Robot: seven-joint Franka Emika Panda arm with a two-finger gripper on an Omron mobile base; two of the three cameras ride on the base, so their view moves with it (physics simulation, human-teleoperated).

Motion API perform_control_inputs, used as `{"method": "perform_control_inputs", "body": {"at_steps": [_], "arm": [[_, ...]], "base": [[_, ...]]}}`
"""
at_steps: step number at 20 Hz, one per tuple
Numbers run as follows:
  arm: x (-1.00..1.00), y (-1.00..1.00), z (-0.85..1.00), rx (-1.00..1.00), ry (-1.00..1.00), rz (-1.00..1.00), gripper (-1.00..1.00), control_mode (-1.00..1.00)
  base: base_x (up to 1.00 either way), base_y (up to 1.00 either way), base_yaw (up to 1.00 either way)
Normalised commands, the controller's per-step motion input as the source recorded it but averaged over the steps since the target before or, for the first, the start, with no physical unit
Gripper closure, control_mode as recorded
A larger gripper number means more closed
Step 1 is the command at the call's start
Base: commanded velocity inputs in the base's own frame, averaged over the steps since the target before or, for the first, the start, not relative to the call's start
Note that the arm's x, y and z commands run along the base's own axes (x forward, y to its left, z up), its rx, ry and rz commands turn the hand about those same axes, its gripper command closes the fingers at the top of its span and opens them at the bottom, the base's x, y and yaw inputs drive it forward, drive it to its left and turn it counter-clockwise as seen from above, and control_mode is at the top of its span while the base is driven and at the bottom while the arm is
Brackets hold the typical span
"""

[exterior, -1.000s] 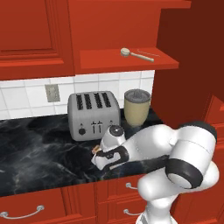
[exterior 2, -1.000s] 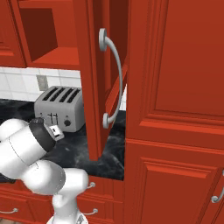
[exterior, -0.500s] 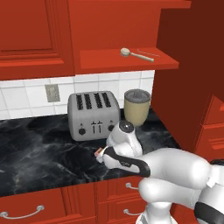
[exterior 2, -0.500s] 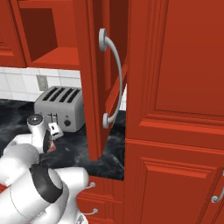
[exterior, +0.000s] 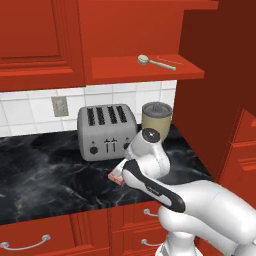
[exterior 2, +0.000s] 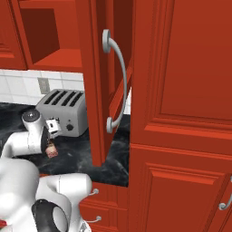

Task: Pick the dish brush and bar soap from the cabinet and place them on the counter.

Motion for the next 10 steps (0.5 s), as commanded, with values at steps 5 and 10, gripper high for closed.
{"method": "perform_control_inputs", "body": {"at_steps": [5, 10], "arm": [[-0.24, -0.23, 0.48, -0.01, 0.01, -0.07, -1.0, -1.0], [-0.17, -0.23, 0.53, -0.02, 0.02, -0.08, -1.0, -1.0]], "base": [[0.0, 0.0, 0.0], [0.0, 0.0, 0.0]]}}
